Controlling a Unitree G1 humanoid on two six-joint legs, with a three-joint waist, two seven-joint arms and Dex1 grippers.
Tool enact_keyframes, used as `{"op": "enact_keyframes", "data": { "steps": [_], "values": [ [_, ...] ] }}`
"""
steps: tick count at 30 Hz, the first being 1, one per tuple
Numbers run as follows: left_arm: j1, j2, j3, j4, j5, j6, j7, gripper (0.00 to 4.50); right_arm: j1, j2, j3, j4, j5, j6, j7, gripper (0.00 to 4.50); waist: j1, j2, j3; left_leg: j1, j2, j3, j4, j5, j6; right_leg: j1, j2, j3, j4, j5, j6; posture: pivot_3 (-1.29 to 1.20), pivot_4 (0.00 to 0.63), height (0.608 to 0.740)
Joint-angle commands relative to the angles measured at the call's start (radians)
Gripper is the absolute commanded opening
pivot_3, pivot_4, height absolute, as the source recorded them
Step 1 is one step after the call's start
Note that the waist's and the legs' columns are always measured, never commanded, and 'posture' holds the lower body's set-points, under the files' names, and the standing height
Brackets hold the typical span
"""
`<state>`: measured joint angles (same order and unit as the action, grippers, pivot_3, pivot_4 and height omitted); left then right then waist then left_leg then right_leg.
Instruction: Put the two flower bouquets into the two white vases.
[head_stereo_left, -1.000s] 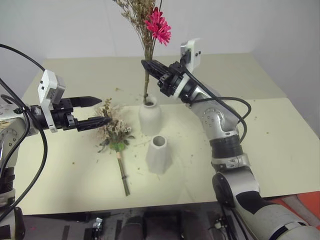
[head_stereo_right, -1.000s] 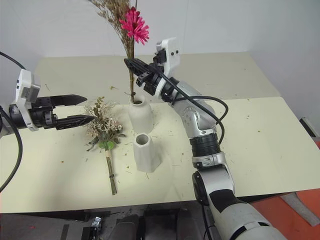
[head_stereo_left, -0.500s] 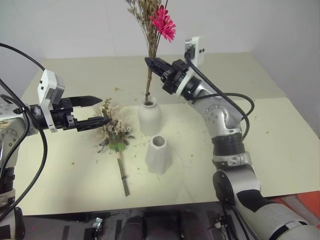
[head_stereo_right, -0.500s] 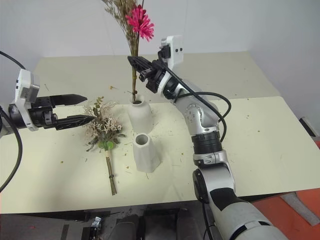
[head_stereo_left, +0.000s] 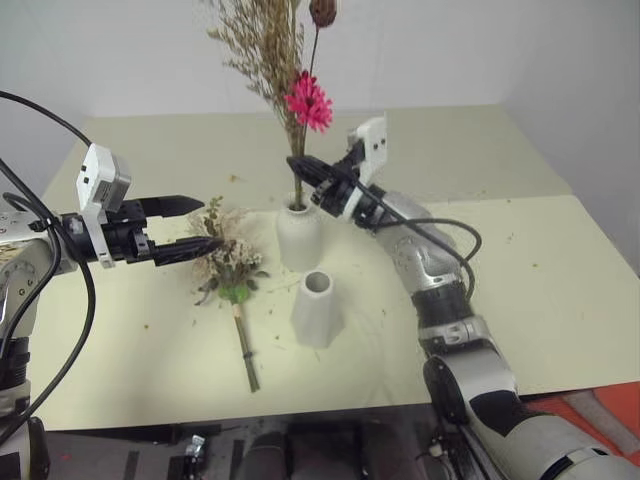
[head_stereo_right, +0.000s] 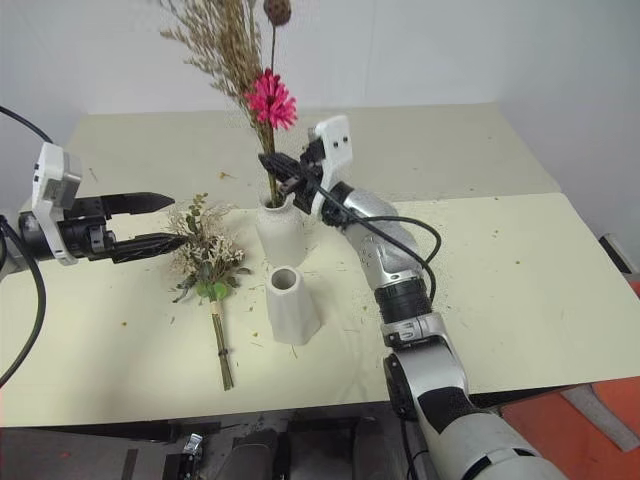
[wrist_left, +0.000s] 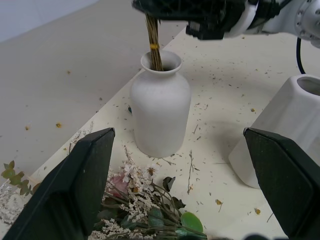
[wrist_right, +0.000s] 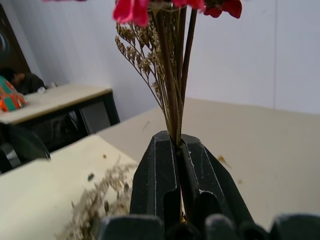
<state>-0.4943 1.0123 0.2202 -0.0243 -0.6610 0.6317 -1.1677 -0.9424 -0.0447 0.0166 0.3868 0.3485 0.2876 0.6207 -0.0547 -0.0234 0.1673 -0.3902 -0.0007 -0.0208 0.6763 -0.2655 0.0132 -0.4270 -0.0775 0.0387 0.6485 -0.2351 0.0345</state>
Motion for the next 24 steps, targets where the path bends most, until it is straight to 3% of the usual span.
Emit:
{"op": "enact_keyframes", "data": {
  "steps": [1, 10, 24],
  "values": [
    [-0.003, 0.008, 0.037, -0.027, -0.006, -0.003, 0.003, 4.5, 0.004, -0.003, 0.01, -0.033, -0.022, -0.06, 0.014, 0.03, -0.002, 0.0, 0.0, 0.0, 0.0, 0.0, 0.0, 0.0, 0.0, 0.0, 0.0, 0.0, 0.0, 0.0, 0.0, 0.0, 0.15, 0.74],
    [-0.007, 0.001, 0.029, -0.029, -0.009, 0.001, 0.007, 4.5, 0.044, -0.001, 0.02, -0.038, -0.055, -0.103, 0.012, 0.03, -0.009, 0.0, 0.0, 0.0, 0.0, 0.0, 0.0, 0.0, 0.0, 0.0, 0.0, 0.0, 0.0, 0.0, 0.0, 0.0, 0.15, 0.74],
    [0.001, 0.001, 0.035, -0.035, -0.015, 0.006, 0.013, 4.5, 0.084, -0.013, 0.042, -0.113, -0.075, -0.13, 0.028, 4.49, -0.013, 0.0, 0.0, 0.0, 0.0, 0.0, 0.0, 0.0, 0.0, 0.0, 0.0, 0.0, 0.0, 0.0, 0.0, 0.0, 0.15, 0.74]
  ]
}}
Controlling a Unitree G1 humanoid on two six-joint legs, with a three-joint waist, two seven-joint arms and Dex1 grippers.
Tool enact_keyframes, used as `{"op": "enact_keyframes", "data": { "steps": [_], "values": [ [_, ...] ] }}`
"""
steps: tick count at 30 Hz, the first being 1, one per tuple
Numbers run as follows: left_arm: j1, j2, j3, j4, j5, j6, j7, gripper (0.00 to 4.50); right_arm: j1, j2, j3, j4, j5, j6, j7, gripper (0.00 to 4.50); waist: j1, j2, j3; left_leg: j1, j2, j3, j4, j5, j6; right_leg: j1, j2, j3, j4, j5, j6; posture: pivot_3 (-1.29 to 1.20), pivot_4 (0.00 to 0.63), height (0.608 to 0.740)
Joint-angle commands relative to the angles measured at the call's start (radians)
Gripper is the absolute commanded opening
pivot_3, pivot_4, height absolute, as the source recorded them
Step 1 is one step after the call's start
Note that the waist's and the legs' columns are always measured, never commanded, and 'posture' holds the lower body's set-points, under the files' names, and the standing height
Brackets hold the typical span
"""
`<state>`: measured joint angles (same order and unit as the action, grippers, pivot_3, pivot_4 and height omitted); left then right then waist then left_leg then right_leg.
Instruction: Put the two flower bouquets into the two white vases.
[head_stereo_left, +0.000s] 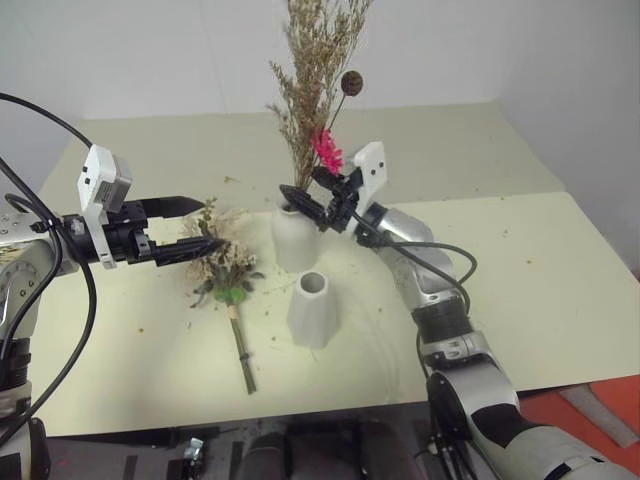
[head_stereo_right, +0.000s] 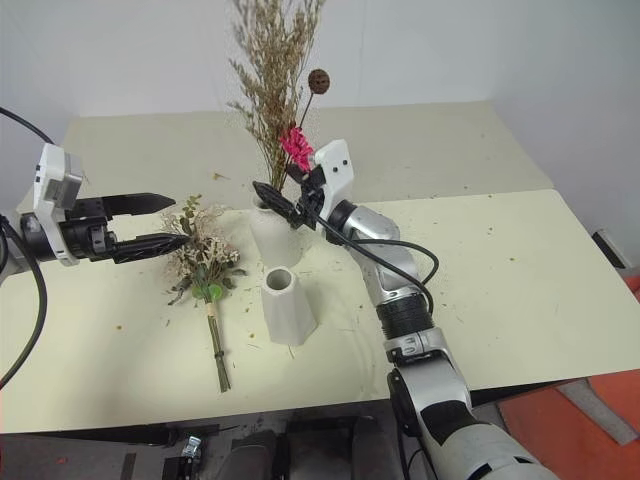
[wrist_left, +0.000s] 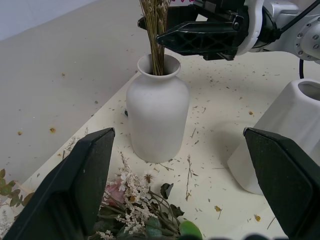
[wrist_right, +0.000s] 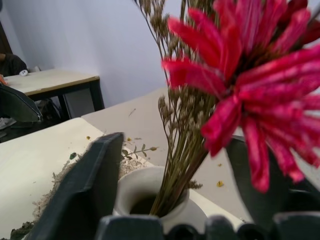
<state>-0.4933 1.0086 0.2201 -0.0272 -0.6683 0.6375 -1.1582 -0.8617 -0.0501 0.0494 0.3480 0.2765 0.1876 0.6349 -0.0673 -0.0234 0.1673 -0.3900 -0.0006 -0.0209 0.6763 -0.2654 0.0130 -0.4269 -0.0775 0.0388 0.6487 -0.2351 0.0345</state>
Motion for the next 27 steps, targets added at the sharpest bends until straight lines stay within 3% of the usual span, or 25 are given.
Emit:
{"op": "enact_keyframes", "data": {
  "steps": [1, 12, 18, 27],
  "values": [
    [0.005, 0.006, 0.039, -0.035, -0.01, 0.002, 0.005, 4.5, 0.012, -0.014, 0.012, -0.091, -0.001, -0.022, 0.019, 4.49, 0.0, 0.0, 0.0, 0.0, 0.0, 0.0, 0.0, 0.0, 0.0, 0.0, 0.0, 0.0, 0.0, 0.0, 0.0, 0.0, 0.15, 0.74],
    [0.183, 0.027, 0.138, -0.172, -0.038, 0.121, 0.089, 4.5, 0.048, -0.261, 0.033, -0.295, 0.069, 0.212, 0.214, 4.49, 0.002, 0.0, 0.0, 0.0, 0.0, 0.0, 0.0, 0.0, 0.0, 0.0, 0.0, 0.0, 0.0, 0.0, 0.0, 0.0, 0.15, 0.74],
    [0.241, 0.035, 0.158, -0.275, -0.073, 0.243, 0.175, 4.5, 0.034, -0.373, 0.037, -0.335, 0.109, 0.249, 0.348, 4.49, 0.008, 0.0, 0.0, 0.001, 0.0, 0.0, 0.0, 0.0, 0.0, 0.001, 0.0, 0.0, -0.002, 0.0, 0.0, 0.0, 0.15, 0.74],
    [0.143, 0.08, 0.04, -0.357, -0.16, 0.708, 0.371, 4.5, -0.07, -0.563, 0.041, -0.263, 0.174, 0.227, 0.701, 4.49, 0.023, -0.001, 0.001, 0.001, 0.0, 0.0, 0.001, 0.0, 0.0, 0.002, 0.0, 0.0, -0.003, 0.0, 0.0, 0.0, 0.15, 0.74]
  ]
}}
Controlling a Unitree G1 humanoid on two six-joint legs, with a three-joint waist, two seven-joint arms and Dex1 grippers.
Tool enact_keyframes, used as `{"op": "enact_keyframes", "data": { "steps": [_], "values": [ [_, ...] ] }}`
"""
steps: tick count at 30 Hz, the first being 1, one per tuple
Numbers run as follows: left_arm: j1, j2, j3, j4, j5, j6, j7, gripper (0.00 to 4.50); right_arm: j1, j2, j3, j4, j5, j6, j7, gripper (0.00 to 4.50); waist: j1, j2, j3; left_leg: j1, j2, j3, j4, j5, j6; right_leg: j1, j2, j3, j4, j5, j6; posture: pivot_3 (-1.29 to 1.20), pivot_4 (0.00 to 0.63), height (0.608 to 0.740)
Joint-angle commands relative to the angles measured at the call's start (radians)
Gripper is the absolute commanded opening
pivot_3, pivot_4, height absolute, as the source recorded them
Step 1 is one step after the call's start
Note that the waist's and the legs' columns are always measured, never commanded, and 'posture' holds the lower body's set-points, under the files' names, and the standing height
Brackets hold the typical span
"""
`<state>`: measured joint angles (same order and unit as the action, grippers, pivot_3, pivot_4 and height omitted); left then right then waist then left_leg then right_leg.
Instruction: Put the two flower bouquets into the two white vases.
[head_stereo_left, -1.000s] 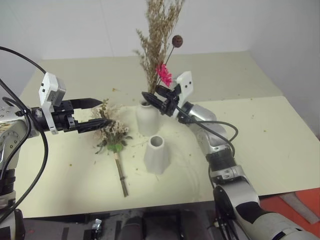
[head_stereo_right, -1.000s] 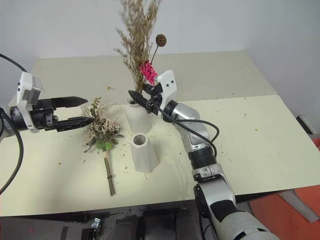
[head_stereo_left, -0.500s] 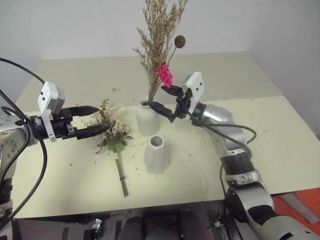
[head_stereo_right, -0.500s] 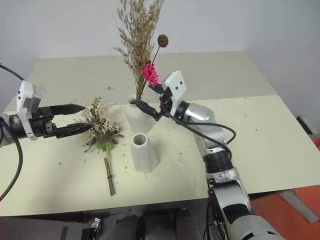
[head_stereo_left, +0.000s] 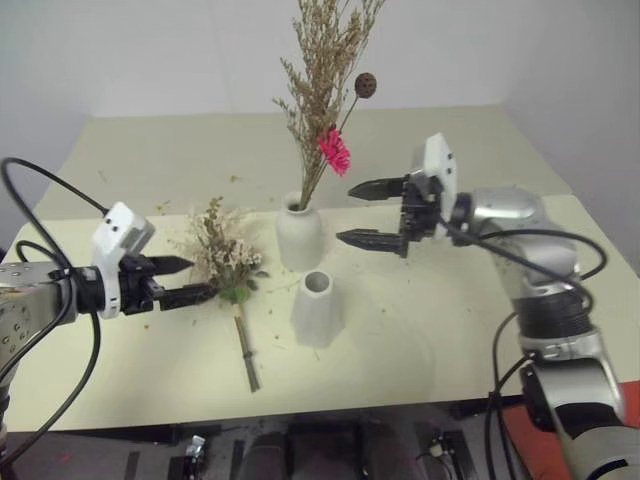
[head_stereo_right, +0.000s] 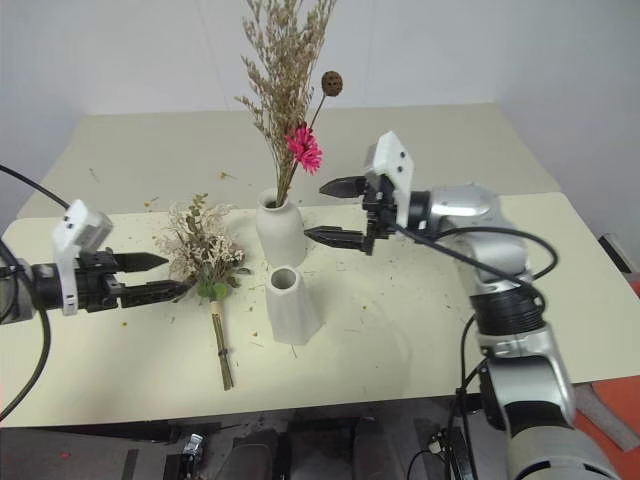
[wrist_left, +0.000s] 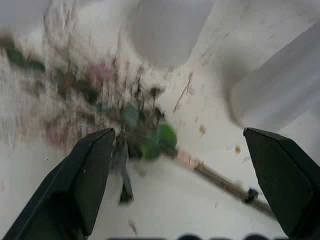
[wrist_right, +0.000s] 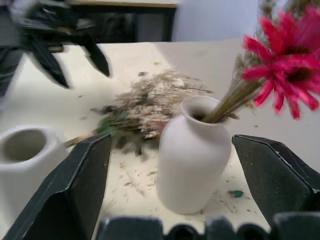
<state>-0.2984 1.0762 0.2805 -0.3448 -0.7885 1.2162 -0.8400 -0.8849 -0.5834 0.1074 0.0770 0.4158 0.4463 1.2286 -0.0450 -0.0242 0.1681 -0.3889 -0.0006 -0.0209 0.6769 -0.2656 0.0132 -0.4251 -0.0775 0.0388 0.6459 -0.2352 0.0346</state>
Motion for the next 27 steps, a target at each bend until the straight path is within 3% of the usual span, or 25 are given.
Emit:
{"op": "enact_keyframes", "data": {
  "steps": [1, 6, 16, 23, 27],
  "values": [
    [-0.08, 0.012, -0.042, -0.044, -0.045, 0.18, 0.07, 4.5, -0.06, -0.036, -0.016, 0.021, 0.038, -0.037, 0.135, 4.49, 0.001, 0.0, 0.0, 0.0, 0.0, 0.0, 0.0, 0.0, 0.0, 0.0, 0.0, 0.0, -0.001, 0.0, 0.0, 0.0, 0.15, 0.74],
    [-0.212, -0.061, -0.17, -0.017, -0.037, 0.39, 0.186, 4.5, -0.11, -0.042, -0.008, 0.108, 0.011, -0.167, 0.261, 4.49, 0.002, 0.0, 0.0, 0.0, 0.0, 0.0, 0.001, 0.0, 0.0, 0.001, 0.0, 0.0, 0.0, 0.0, 0.0, 0.0, 0.15, 0.74],
    [-0.354, -0.225, -0.37, 0.193, 0.022, 0.398, 0.487, 4.5, -0.112, -0.038, -0.022, 0.101, 0.023, -0.199, 0.297, 4.49, 0.009, -0.001, 0.0, -0.001, -0.001, 0.0, 0.001, 0.0, -0.001, 0.0, -0.001, 0.0, 0.001, 0.0, 0.0, 0.0, 0.15, 0.74],
    [-0.429, -0.32, -0.403, 0.298, 0.02, 0.398, 0.576, 4.5, -0.066, -0.044, -0.034, 0.027, 0.05, -0.168, 0.279, 4.49, 0.025, 0.0, 0.0, 0.001, -0.002, 0.0, 0.001, 0.002, -0.003, 0.0, -0.002, 0.001, 0.001, 0.0, 0.0, 0.0, 0.15, 0.74],
    [-0.434, -0.32, -0.403, 0.31, 0.013, 0.398, 0.604, 3.55, -0.055, -0.056, -0.041, 0.009, 0.064, -0.153, 0.271, 4.5, 0.031, 0.0, 0.0, 0.002, -0.002, 0.0, 0.001, 0.003, -0.005, 0.001, -0.002, 0.001, 0.001, 0.0, 0.0, 0.0, 0.15, 0.74]
  ]
}}
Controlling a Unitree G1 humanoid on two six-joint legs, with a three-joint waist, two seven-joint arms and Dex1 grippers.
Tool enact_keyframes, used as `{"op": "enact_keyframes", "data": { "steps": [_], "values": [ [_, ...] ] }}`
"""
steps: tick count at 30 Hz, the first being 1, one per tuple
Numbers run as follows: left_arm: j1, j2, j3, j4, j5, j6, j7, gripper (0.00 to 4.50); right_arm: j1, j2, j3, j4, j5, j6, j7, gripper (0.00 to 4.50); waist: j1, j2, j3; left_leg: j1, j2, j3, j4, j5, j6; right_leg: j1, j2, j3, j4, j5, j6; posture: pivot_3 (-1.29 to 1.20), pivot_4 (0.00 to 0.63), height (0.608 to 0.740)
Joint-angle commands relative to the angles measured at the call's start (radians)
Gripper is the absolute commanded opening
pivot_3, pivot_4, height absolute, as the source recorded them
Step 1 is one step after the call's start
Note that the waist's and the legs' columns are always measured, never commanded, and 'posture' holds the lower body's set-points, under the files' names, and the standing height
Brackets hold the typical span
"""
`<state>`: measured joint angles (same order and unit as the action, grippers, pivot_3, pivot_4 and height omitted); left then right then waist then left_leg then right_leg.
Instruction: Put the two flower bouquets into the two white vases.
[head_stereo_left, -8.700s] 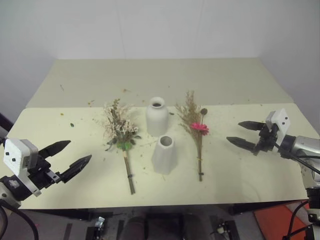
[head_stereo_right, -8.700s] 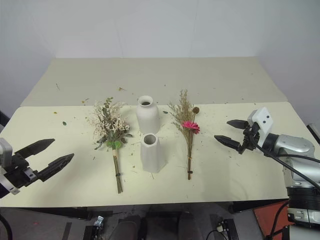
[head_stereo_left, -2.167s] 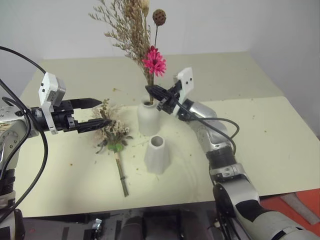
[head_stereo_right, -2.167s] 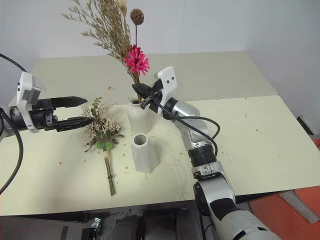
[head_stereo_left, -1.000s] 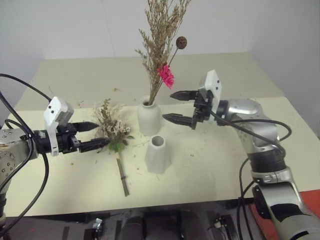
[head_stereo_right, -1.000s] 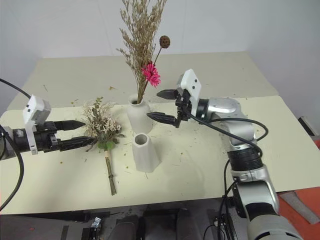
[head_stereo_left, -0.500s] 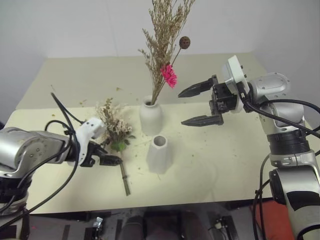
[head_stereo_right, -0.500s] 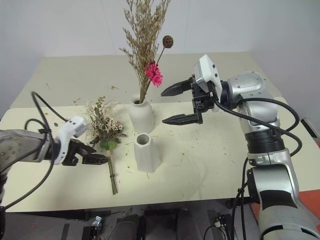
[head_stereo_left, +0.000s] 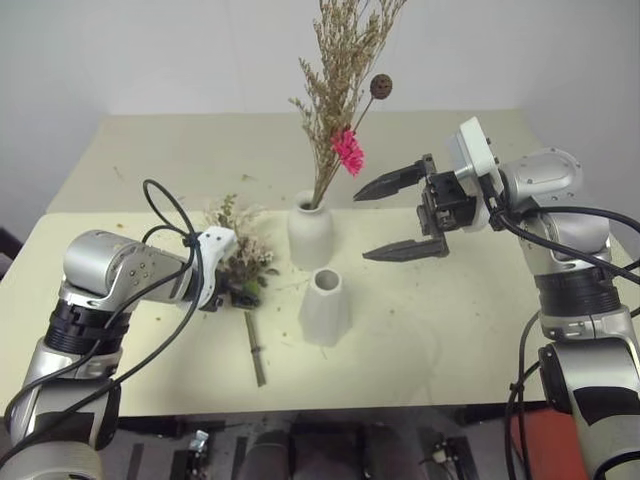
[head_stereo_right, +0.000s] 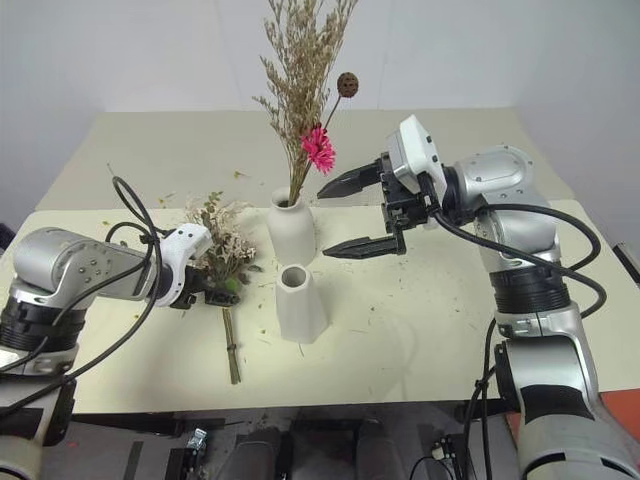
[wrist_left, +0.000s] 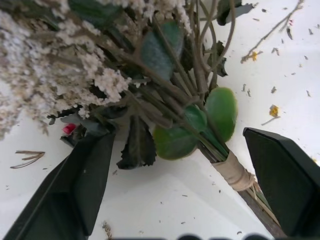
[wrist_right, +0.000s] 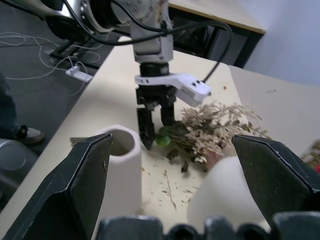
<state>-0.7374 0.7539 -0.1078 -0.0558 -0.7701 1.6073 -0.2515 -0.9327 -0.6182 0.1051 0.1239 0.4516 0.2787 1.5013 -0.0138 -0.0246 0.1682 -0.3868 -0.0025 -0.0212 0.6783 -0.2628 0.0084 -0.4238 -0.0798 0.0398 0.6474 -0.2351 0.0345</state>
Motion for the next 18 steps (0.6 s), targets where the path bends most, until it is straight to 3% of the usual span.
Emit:
{"op": "enact_keyframes", "data": {
  "steps": [1, 11, 18],
  "values": [
    [0.005, 0.009, -0.012, 0.022, -0.006, 0.007, 0.02, 3.29, -0.006, -0.023, -0.04, -0.041, 0.03, 0.018, -0.003, 4.5, 0.0, 0.0, 0.0, 0.0, 0.0, 0.0, 0.0, 0.0, 0.0, 0.0, 0.0, 0.0, 0.0, 0.0, 0.0, 0.0, 0.15, 0.74],
    [0.047, 0.115, 0.084, -0.032, -0.035, 0.007, 0.044, 0.25, -0.004, -0.022, -0.035, -0.033, 0.031, 0.023, -0.004, 4.5, -0.009, 0.0, 0.0, -0.002, 0.001, 0.0, 0.0, 0.0, 0.0, -0.002, 0.001, 0.0, 0.0, 0.0, 0.0, 0.0, 0.15, 0.74],
    [0.119, 0.123, 0.405, -0.203, -0.026, -0.044, 0.032, 0.15, -0.007, -0.032, -0.041, -0.011, 0.036, 0.04, 0.005, 4.5, -0.003, 0.0, 0.0, -0.004, 0.001, 0.0, 0.0, 0.0, -0.001, -0.003, 0.0, 0.0, 0.0, 0.0, 0.0, 0.0, 0.15, 0.74]
  ]
}}
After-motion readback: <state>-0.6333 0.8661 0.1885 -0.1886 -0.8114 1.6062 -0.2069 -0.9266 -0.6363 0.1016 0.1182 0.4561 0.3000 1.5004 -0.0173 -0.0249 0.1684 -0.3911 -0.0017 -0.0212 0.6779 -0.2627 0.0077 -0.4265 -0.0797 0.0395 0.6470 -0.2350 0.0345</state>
